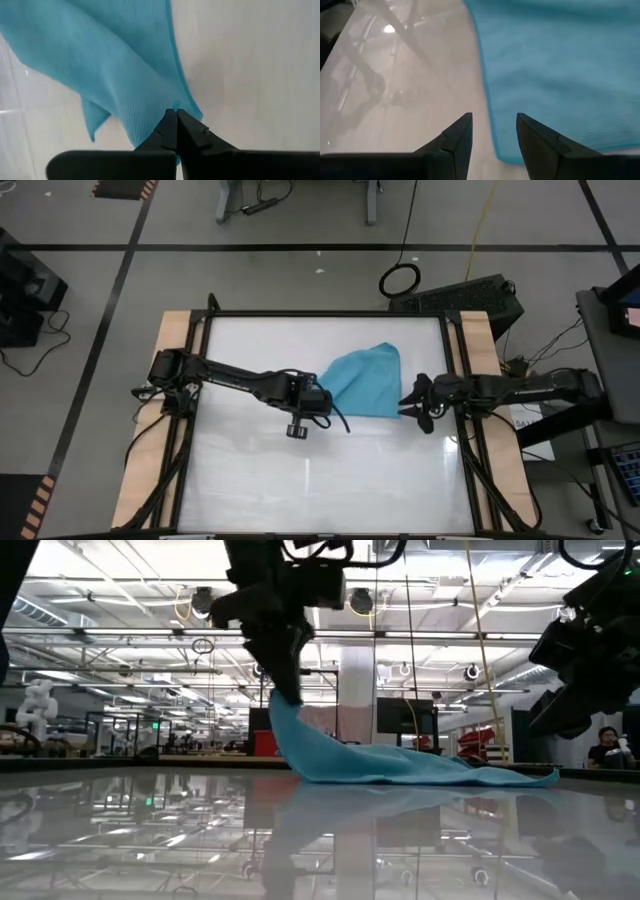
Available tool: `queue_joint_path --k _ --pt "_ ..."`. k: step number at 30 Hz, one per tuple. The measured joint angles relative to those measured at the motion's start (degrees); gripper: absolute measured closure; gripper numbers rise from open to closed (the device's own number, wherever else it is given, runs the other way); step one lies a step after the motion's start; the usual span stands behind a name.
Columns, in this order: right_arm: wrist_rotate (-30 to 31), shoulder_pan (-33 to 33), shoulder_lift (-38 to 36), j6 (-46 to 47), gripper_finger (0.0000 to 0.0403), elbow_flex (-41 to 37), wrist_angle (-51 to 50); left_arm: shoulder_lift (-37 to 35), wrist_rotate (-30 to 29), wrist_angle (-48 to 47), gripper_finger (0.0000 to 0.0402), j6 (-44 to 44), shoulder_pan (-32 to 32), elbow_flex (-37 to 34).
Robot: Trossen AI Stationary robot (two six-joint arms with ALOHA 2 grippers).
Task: Roll towel
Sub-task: Roll the blue towel
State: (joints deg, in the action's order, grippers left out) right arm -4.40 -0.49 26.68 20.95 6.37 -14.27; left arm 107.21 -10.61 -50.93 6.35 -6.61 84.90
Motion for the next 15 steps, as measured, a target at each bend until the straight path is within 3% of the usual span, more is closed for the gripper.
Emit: queue_joint_path --k 10,15 --pt "3.9 4.2 10.2 -2.2 0.0255 0.0 5.6 0.3 -3.1 -3.9 0.0401 -1.6 0.1 -3.9" --pt "10.0 7.0 14.8 -3.7 0.0217 0.0 9.2 0.3 -3.7 -3.4 0.0401 -4.2 0.6 -9.3"
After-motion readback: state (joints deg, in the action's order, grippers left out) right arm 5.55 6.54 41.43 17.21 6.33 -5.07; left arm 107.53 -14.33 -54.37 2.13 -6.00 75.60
